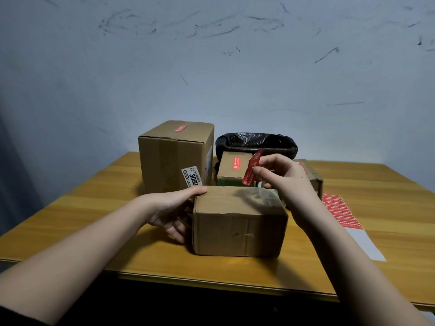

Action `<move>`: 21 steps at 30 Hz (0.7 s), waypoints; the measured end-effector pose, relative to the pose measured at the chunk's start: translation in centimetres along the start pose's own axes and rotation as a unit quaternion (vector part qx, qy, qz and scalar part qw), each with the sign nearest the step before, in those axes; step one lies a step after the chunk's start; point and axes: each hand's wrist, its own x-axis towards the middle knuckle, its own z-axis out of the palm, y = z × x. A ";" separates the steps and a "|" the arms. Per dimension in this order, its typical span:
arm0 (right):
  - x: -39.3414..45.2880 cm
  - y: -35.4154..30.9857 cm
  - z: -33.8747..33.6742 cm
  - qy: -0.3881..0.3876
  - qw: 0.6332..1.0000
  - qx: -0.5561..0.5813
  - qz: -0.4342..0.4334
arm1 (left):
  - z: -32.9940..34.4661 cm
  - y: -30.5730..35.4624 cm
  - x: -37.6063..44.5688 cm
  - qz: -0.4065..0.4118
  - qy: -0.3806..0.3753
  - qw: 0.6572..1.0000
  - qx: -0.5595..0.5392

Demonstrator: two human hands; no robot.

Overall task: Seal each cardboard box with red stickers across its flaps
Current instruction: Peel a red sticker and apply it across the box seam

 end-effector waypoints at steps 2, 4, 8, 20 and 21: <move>0.1 0.1 0.1 0.000 1.000 -0.013 0.005 | -0.3 0.1 -0.3 0.021 0.014 1.000 0.017; 0.1 0.1 0.2 -0.001 1.000 -0.014 0.009 | -0.4 0.6 -1.2 0.047 0.054 0.996 0.060; 0.2 0.2 0.3 -0.001 1.000 -0.012 0.019 | 0.9 2.6 -3.5 0.166 0.240 0.909 0.297; 2.4 -0.9 0.4 0.003 0.992 0.092 0.090 | 4.7 8.5 -1.9 0.447 0.223 0.863 0.073; 2.8 -1.0 0.2 0.006 0.992 0.081 0.093 | 4.7 8.9 -1.7 0.448 0.221 0.864 0.064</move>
